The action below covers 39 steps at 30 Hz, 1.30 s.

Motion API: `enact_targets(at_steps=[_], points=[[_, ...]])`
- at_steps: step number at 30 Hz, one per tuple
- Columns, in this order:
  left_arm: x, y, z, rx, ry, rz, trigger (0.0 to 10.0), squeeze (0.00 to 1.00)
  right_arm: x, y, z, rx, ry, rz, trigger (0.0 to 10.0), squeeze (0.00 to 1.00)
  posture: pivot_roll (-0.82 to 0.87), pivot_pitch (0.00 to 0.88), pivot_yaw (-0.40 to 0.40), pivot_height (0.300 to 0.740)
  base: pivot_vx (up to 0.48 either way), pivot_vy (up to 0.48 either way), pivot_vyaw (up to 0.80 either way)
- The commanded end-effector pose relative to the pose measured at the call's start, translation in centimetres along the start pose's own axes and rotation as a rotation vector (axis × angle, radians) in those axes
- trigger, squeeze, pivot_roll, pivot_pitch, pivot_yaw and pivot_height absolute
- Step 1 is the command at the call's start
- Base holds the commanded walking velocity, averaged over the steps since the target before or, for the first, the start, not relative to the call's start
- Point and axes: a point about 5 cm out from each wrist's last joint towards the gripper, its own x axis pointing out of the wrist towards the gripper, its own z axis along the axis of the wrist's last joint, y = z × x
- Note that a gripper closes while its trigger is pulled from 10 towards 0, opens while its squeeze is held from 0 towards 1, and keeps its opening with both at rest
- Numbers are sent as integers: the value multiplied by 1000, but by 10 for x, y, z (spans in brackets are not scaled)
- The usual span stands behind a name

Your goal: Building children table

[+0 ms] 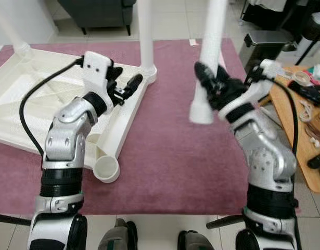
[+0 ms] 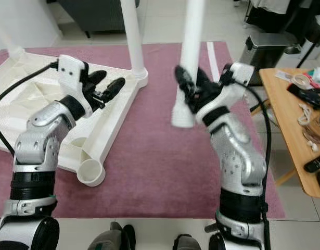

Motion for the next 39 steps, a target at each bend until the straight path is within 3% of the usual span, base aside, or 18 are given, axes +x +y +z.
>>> enact_targets(at_steps=[1, 2, 3, 4, 7, 8, 10, 12, 16, 21, 24, 33, 39], points=[[1, -1, -2, -34, 11, -17, 10000, 1000, 2, 13, 2, -30, -24, 65, 10000, 0, -55, 104, 124, 740, 0, 0, 0], [6, -4, 1, -102, -9, -61, 10000, 1000, 2, 22, -5, -73, -12, 98, 10000, 0, -50, 99, 122, 740, 0, 0, 0], [6, -4, 1, -102, -9, -61, 10000, 1000, 2, 22, -5, -73, -12, 98, 10000, 0, -50, 99, 122, 740, 0, 0, 0], [12, -8, 6, -180, -40, -107, 10000, 0, 1, 31, -12, -99, -3, 123, 10000, 0, -48, 94, 120, 740, 0, 0, 0], [17, -12, 12, -246, -71, -159, 10000, 0, 1, 38, -18, -130, -1, 140, 10000, 0, -42, 89, 118, 740, 0, 0, 0], [21, -20, 19, -319, -103, -241, 10000, 0, 0, 44, -23, -161, -7, 149, 10000, 0, -39, 87, 118, 740, 0, 0, 0], [21, -20, 19, -319, -103, -241, 10000, 0, 0, 44, -23, -161, -7, 149, 10000, 0, -39, 87, 118, 740, 0, 0, 0], [21, -34, 33, -406, -163, -425, 10000, 0, 0, 53, -29, -228, -33, 149, 10000, 0, -41, 80, 129, 740, 0, 0, 0], [14, -35, 45, -464, -214, -527, 10000, 0, -1, 55, -32, -273, -49, 130, 10000, 0, -49, 78, 140, 740, 0, 0, 0], [10, -28, 50, -503, -239, -547, 10000, 0, -3, 57, -34, -302, -65, 120, 10000, 0, -57, 78, 152, 740, 0, 0, 0], [5, -32, 54, -526, -265, -601, 10000, 0, -4, 58, -36, -323, -59, 127, 10000, 0, -61, 79, 152, 740, 0, 0, 0], [-2, -35, 53, -504, -280, -619, 10000, 0, -4, 53, -37, -296, -52, 86, 10000, 0, -61, 79, 148, 740, 0, 0, 0], [7, -32, 44, -470, -236, -499, 10000, 0, -4, 59, -34, -319, -94, 106, 10000, 0, -59, 74, 139, 740, 0, 0, 0]])
